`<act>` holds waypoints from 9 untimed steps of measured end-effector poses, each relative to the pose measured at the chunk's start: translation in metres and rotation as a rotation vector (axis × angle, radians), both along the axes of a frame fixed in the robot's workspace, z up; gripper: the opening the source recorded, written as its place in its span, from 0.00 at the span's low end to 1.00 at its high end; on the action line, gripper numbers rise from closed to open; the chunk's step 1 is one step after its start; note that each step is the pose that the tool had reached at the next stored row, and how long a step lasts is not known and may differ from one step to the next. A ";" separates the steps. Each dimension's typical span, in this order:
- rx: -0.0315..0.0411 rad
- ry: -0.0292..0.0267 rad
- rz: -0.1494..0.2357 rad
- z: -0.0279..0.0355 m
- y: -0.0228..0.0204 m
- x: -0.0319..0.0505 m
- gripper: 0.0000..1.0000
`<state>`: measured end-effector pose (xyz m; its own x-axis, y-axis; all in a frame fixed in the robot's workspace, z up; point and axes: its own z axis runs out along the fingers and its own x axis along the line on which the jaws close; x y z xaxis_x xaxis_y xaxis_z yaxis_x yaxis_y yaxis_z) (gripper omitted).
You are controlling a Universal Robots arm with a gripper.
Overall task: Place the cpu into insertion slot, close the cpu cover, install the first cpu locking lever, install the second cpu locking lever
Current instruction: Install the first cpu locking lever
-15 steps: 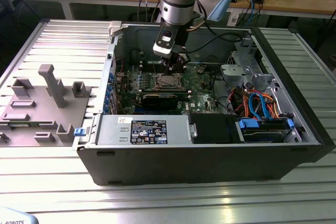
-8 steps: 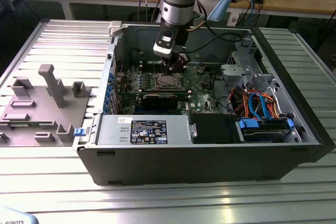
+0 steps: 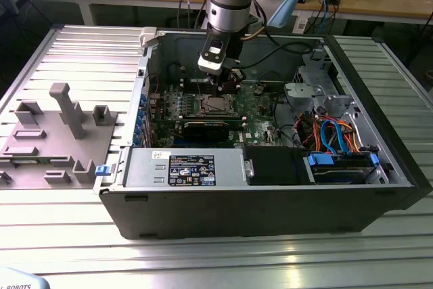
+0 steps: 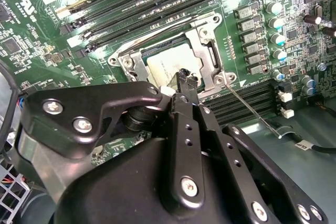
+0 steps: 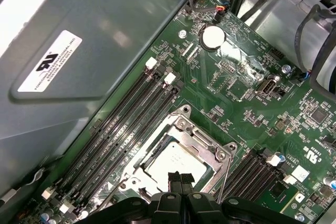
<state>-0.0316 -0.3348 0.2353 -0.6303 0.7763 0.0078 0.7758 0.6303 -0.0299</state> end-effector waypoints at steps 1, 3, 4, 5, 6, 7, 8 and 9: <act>0.0000 0.0000 0.001 0.0000 0.0000 0.0000 0.11; 0.0000 0.0000 0.003 0.0000 0.0000 0.0000 0.11; 0.0000 0.0000 0.004 0.0000 0.0000 0.0000 0.11; 0.0000 0.0000 0.005 0.0000 0.0000 0.0000 0.11; 0.0000 -0.0001 0.007 0.0000 0.0000 0.0000 0.11; 0.0001 0.0000 0.008 0.0000 0.0000 0.0000 0.11; 0.0000 0.0000 0.009 0.0000 0.0000 0.0000 0.11; 0.0001 0.0000 0.010 0.0000 0.0000 0.0000 0.11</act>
